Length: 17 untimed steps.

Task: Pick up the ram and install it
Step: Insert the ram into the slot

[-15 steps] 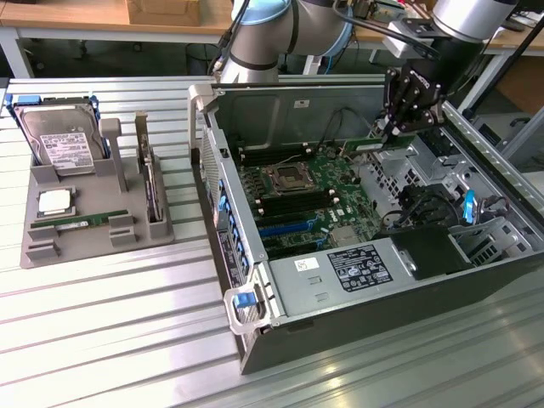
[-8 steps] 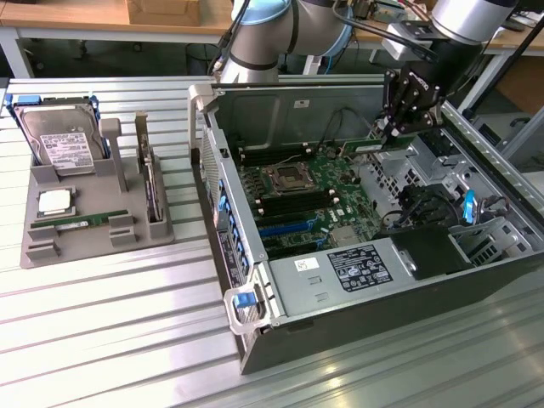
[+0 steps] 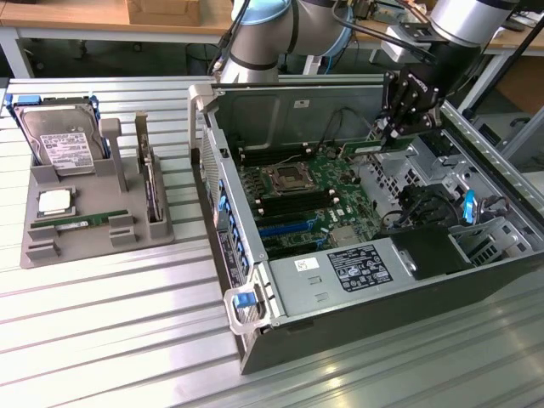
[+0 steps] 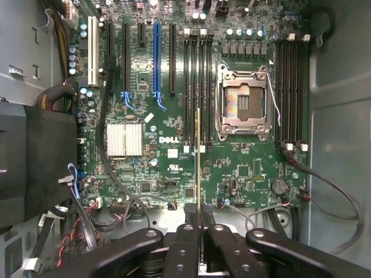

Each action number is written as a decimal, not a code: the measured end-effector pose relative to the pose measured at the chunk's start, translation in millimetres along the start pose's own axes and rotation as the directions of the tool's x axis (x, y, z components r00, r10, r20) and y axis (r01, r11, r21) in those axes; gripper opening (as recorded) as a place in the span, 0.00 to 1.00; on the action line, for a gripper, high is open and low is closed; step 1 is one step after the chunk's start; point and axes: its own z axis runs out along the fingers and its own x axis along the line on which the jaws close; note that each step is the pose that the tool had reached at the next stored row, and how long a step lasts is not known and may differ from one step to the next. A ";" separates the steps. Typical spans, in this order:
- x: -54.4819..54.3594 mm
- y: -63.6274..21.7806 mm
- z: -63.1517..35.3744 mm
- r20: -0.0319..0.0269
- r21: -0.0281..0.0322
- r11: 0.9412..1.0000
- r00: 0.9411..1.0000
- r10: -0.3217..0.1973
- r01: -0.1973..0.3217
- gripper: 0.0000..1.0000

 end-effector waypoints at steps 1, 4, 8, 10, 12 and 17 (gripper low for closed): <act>0.0 0.0 0.4 0.000 0.000 1.000 1.000 0.000 0.000 0.12; 0.0 -0.1 1.4 0.000 0.000 1.000 1.000 0.000 0.000 0.12; 0.1 -0.1 2.8 0.000 0.000 1.000 1.000 0.000 0.000 0.12; 0.1 -0.2 3.3 0.000 0.000 1.000 1.000 0.000 0.000 0.12; 0.2 -0.2 4.0 0.000 0.000 1.000 1.000 0.000 0.000 0.12; 0.2 -0.3 5.8 0.000 0.000 1.000 1.000 0.000 0.000 0.12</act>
